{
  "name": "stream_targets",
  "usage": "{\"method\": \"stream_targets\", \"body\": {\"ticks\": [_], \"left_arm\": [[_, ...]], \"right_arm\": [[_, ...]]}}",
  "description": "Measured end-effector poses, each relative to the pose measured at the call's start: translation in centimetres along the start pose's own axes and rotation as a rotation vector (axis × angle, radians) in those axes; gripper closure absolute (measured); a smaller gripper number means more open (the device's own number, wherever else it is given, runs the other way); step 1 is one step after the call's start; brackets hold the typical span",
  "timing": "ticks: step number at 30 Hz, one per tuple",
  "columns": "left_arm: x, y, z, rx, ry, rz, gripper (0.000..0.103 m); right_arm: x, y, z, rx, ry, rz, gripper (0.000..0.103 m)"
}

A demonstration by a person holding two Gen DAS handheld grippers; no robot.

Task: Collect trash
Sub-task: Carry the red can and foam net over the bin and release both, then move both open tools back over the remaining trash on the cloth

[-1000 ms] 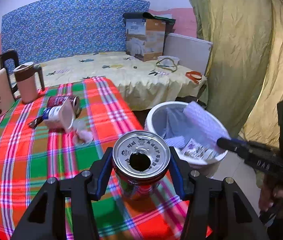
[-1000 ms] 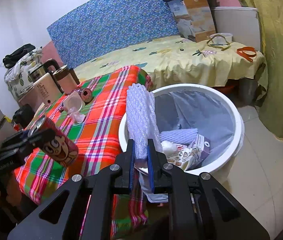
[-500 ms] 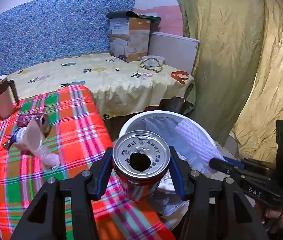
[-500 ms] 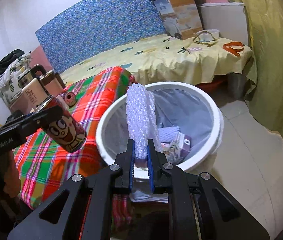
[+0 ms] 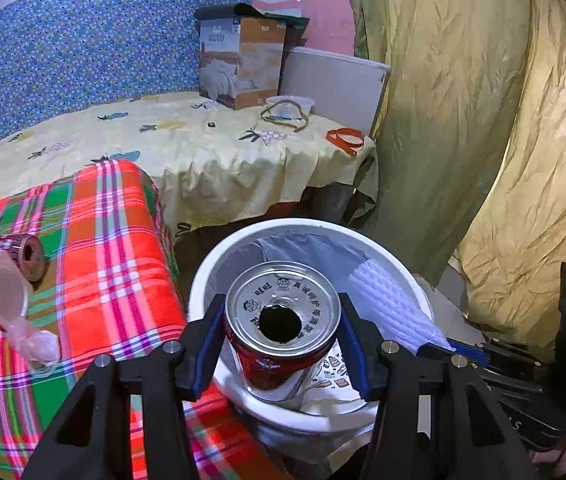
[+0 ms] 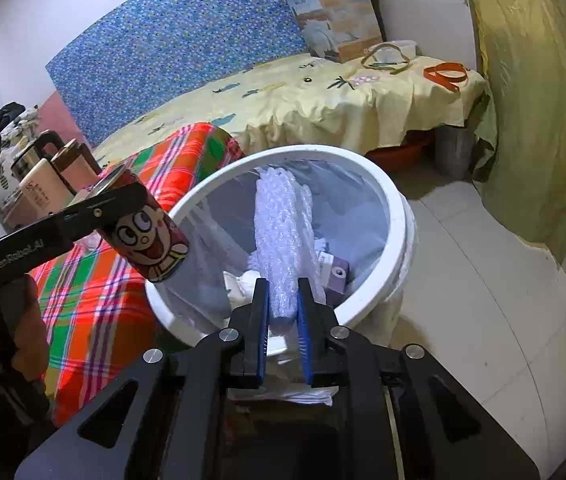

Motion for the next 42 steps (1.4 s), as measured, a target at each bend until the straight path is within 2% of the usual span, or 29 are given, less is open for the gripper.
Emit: {"method": "stream_targets", "body": {"ticks": [3, 8, 11, 28, 42], "left_arm": [[0.1, -0.4, 1.2, 0.012, 0.022, 0.001, 0.048], [0.6, -0.6, 2.3, 0.032, 0.056, -0.006, 0.048], [0.7, -0.3, 2.4, 0.028, 0.06, -0.017, 0.046], [1.5, 1.9, -2.2, 0.006, 0.001, -0.052, 0.046], [4.4, 5.8, -7.2, -0.086, -0.035, -0.111, 0.046]], "right_arm": [[0.1, -0.4, 0.2, 0.014, 0.01, 0.005, 0.085], [0.1, -0.5, 0.0, 0.02, 0.004, 0.007, 0.07], [0.0, -0.6, 0.0, 0.019, 0.0, 0.01, 0.066], [-0.7, 1.8, -1.5, -0.009, -0.047, -0.027, 0.064], [-0.2, 5.8, -2.1, -0.081, -0.047, -0.094, 0.064]]}}
Point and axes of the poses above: each gripper's, at about its wrist camera, not at the fingertips, and z roughly the way its jaws point, y to its left, x to its underside, the point moved 8 cm from there along z, roughly the way its jaws point, and after that the axes turned 2 degrees about -x, right-handed, at the moved point
